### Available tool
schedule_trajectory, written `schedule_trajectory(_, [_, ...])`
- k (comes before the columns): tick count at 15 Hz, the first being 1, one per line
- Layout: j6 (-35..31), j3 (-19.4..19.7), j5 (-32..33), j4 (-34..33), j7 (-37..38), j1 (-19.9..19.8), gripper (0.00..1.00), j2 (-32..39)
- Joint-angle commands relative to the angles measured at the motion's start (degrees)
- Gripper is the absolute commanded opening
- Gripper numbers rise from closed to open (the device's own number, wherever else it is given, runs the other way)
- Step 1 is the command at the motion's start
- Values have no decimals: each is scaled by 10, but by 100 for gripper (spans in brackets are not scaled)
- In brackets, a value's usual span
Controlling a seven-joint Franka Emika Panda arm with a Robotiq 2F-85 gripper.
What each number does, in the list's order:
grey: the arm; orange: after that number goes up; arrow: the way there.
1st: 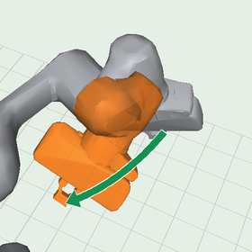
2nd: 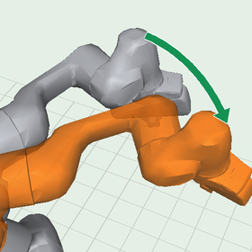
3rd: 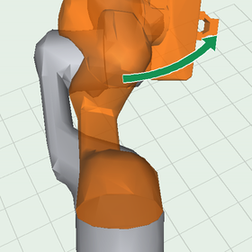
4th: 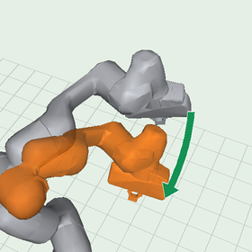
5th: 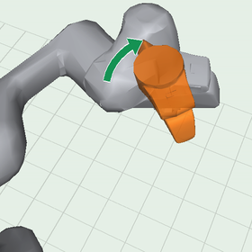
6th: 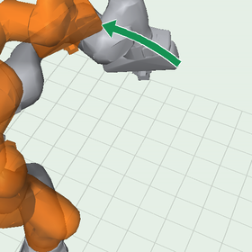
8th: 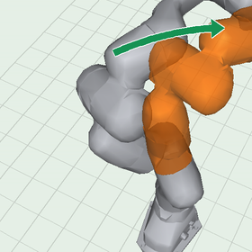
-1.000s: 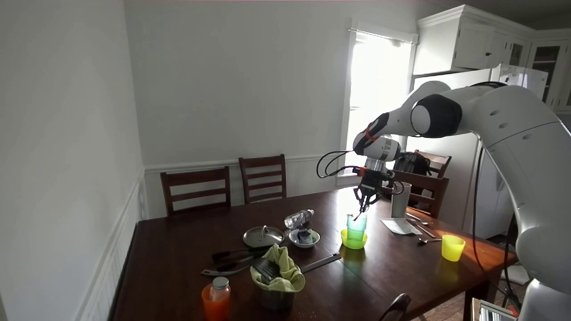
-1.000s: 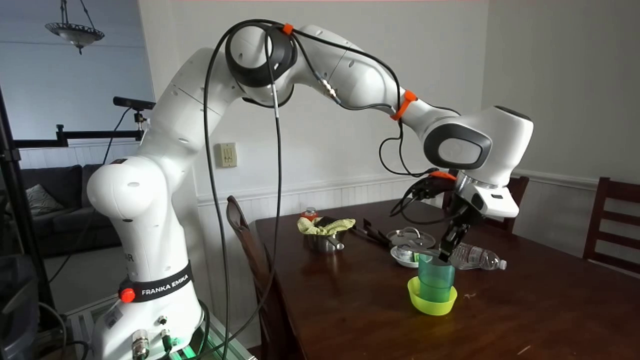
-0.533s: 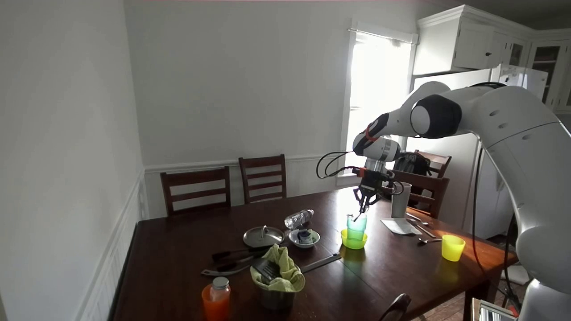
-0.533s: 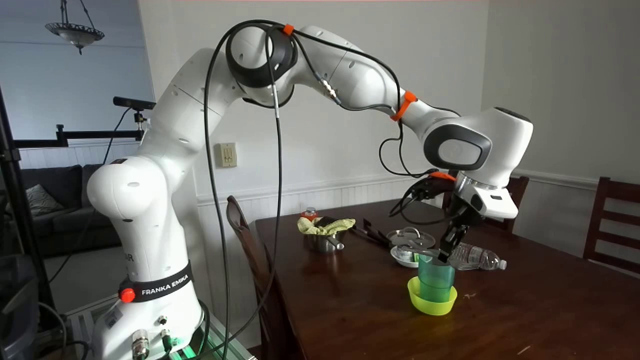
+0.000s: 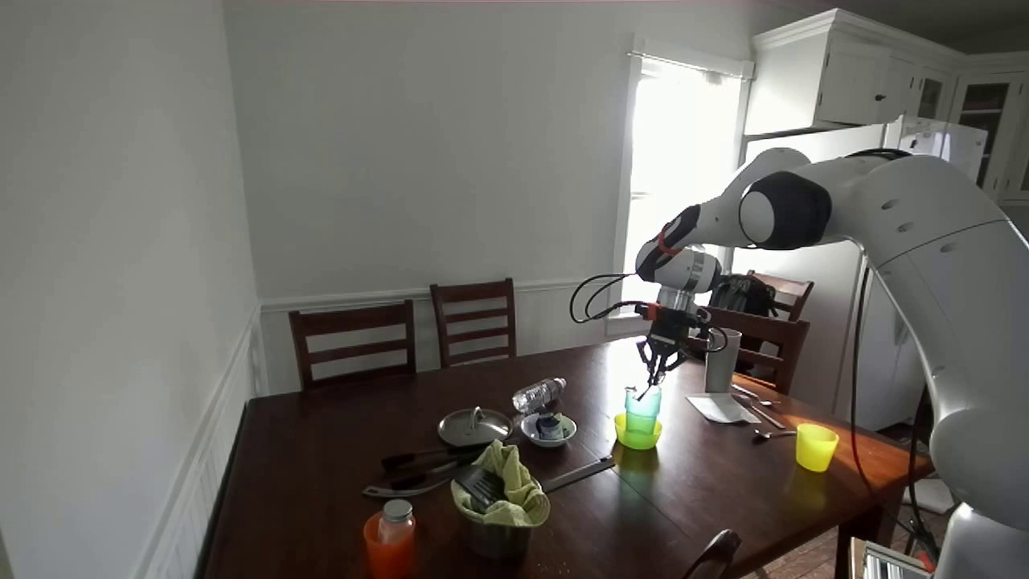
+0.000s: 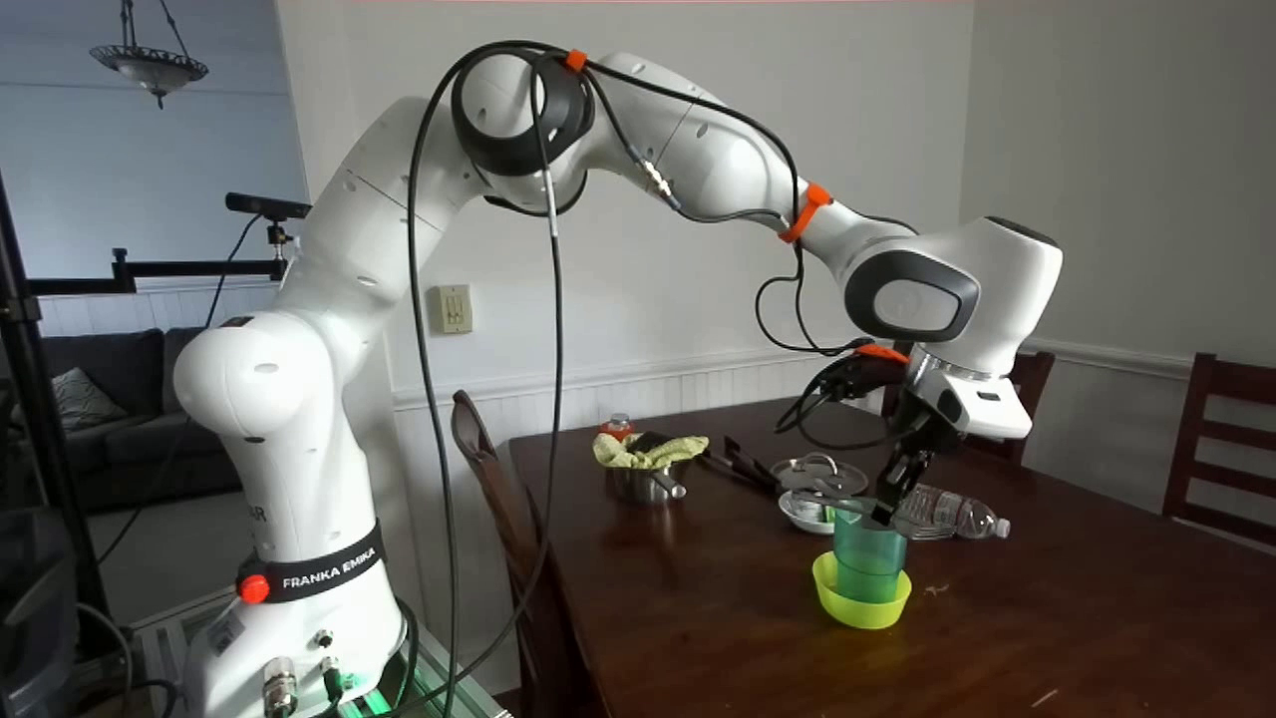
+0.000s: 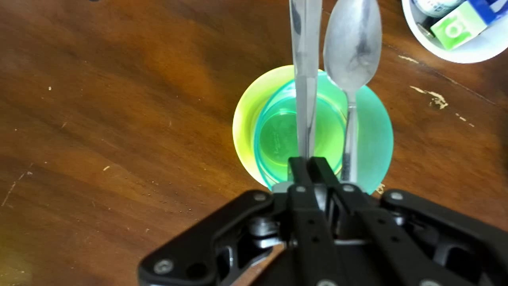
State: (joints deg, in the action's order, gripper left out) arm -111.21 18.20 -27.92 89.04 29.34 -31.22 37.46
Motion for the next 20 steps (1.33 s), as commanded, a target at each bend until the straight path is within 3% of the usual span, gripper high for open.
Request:
schedule_trajectory(1, [19, 0, -3, -22, 10, -4, 7, 11])
schedule_trajectory(3, [20, 0, -3, -22, 10, -4, 13, 11])
schedule_trajectory(5, [20, 0, -3, -23, 9, -5, 30, 12])
schedule_trajectory(7, [22, 0, -3, -24, 9, -5, 38, 12])
schedule_trajectory(10, [24, -1, -4, -24, 7, -6, 35, 12])
schedule_trajectory(11, [27, -1, -5, -26, 4, -7, 9, 12])
schedule_trajectory(14, [31, -1, -4, -29, 4, -8, 0, 13])
schedule_trajectory(17, [37, -1, -4, -32, 3, -8, 0, 14])
schedule_trajectory(18, [39, -1, -3, -34, 4, -8, 6, 14])
schedule_trajectory(19, [38, -1, -3, -34, 4, -8, 27, 14])
schedule_trajectory(20, [38, -1, -3, -33, 4, -8, 33, 14])
